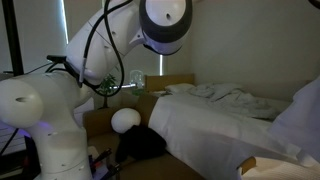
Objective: Pick up the cloth from the couch and put it in the laundry basket.
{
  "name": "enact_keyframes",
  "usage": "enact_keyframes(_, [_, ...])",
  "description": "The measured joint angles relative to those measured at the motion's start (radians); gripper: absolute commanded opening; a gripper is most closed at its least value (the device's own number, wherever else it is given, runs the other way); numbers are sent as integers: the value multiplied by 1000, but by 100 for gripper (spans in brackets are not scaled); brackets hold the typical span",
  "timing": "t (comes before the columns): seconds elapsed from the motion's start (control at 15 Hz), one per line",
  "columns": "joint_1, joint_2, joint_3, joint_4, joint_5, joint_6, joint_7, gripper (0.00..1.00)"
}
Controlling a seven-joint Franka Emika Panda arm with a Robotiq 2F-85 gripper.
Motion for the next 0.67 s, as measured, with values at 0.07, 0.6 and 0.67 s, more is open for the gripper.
enact_keyframes(0.07, [-2, 0, -5, 1, -1, -10, 2, 11])
enact_keyframes(0.6, [-37, -2, -29, 1, -10, -64, 4, 11])
enact_keyframes(0.67, [-44, 0, -28, 1, -10, -74, 4, 11])
